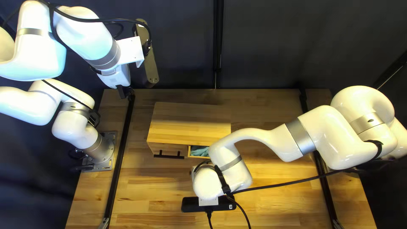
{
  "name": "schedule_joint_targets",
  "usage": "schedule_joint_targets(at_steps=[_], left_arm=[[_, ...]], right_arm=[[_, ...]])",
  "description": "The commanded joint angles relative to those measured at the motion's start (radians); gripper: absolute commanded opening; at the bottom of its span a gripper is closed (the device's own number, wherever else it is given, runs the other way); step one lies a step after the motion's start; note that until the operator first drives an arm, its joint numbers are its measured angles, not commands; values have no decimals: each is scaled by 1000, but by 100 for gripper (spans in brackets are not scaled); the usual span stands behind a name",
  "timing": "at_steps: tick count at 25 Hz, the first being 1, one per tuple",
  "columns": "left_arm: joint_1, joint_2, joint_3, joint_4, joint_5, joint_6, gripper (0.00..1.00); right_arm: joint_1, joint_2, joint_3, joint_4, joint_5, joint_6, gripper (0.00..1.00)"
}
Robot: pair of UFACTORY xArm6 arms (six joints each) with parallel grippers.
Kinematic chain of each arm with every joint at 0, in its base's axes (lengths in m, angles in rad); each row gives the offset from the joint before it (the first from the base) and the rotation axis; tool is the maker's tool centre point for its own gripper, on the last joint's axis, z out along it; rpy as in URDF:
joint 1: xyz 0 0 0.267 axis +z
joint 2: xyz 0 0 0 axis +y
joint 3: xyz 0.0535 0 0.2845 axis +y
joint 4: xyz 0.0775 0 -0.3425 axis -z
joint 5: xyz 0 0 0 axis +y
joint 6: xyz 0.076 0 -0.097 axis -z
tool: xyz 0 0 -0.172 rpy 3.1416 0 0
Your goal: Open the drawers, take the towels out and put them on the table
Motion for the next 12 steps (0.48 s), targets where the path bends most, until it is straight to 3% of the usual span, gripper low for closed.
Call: schedule_joint_targets(at_steps=[1,12], left_arm=[[0,0,0,0,0,0,100],[0,0,0,0,0,0,100]], right_arm=[[5,21,-23,9,-2,-8,0],[25,67,-118,17,46,-23,0]])
